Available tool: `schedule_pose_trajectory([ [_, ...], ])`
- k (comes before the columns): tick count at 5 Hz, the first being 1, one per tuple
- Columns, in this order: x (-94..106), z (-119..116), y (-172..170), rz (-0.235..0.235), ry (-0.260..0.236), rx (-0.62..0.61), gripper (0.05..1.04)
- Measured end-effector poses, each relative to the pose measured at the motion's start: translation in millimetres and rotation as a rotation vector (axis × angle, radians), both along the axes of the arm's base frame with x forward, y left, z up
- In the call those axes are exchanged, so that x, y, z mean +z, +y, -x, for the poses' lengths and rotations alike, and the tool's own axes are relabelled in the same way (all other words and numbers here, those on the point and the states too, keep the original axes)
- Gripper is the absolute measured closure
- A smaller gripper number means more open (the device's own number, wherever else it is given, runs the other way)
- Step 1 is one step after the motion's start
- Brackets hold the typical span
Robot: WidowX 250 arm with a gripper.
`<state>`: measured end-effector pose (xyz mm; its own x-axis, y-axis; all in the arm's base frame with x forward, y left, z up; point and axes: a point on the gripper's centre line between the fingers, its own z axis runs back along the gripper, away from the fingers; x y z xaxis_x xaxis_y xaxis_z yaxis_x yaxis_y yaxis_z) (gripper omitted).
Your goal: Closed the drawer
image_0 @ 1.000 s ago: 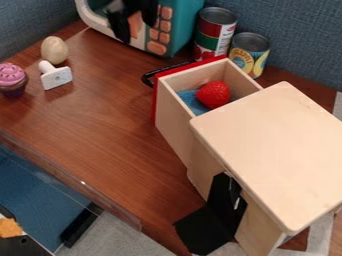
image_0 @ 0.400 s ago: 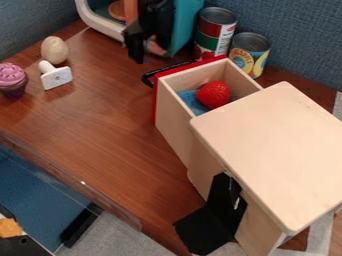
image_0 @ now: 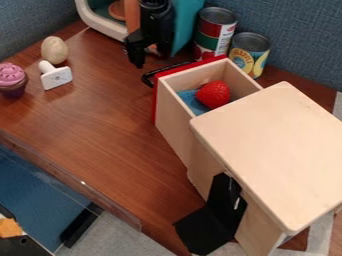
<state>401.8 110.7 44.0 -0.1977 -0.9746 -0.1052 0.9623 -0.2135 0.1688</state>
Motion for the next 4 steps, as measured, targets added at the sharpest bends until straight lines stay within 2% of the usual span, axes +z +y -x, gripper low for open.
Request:
schedule_pose_trajectory([
  [3,-5.3,0,-19,0.023,0.027,-0.033,0.083],
  [4,-11.1,7,-24,0.034,0.057,-0.04,0.083],
])
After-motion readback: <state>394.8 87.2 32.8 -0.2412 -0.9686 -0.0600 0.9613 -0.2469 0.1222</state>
